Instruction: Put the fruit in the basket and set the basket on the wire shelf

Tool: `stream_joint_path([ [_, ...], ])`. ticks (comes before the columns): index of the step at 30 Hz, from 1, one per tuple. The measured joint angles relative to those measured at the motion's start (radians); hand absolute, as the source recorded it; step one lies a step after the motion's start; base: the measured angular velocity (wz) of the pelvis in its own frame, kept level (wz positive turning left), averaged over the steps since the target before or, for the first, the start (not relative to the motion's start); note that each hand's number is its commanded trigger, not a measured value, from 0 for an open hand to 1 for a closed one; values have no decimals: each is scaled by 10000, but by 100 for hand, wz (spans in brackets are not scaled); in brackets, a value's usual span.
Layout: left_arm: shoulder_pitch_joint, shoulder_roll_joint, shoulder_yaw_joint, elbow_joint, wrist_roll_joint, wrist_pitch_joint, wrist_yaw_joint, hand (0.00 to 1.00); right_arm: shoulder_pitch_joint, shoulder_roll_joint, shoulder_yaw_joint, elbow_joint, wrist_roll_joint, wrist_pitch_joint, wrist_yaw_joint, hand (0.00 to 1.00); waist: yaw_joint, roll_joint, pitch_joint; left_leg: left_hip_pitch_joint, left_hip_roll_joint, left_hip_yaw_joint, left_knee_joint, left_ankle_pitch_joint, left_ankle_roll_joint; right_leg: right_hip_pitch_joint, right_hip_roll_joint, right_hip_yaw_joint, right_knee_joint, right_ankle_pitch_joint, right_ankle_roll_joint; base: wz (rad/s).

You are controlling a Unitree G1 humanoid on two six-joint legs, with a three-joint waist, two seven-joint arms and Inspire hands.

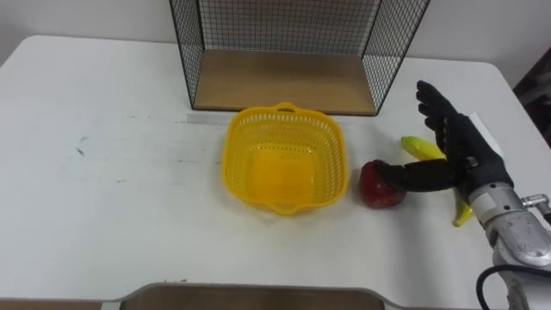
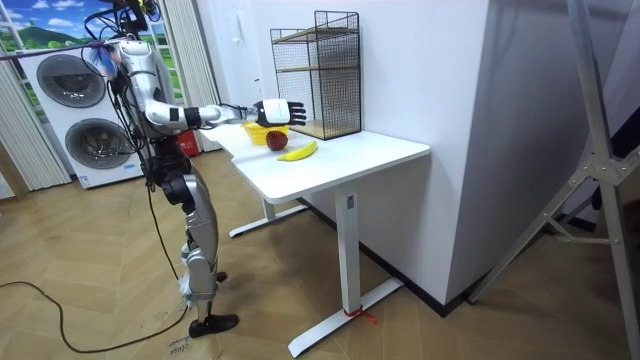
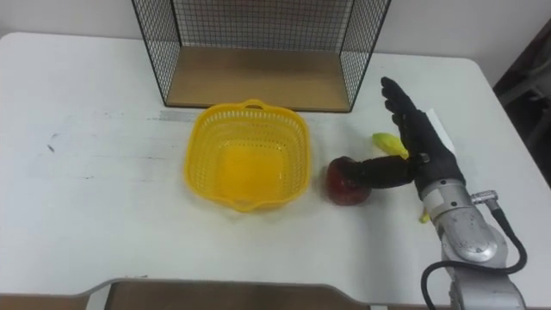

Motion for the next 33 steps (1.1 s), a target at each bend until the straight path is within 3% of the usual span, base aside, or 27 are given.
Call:
stream_joint_path([
  [16,124,72,-277,-472,0,-1,-195,0,45,20,224,21,-302,3,634,0,7,-123,20,-11,0,-2,0,0,0,-9,-3,-3,1,0,1,0],
  [33,166,169,-360,-356,6,6,-227,0,48,117,425,859,-383,220,1032,0,-9,-117,8,7,11,16,51,-2,1,54,0,-11,15,11,-8,0],
])
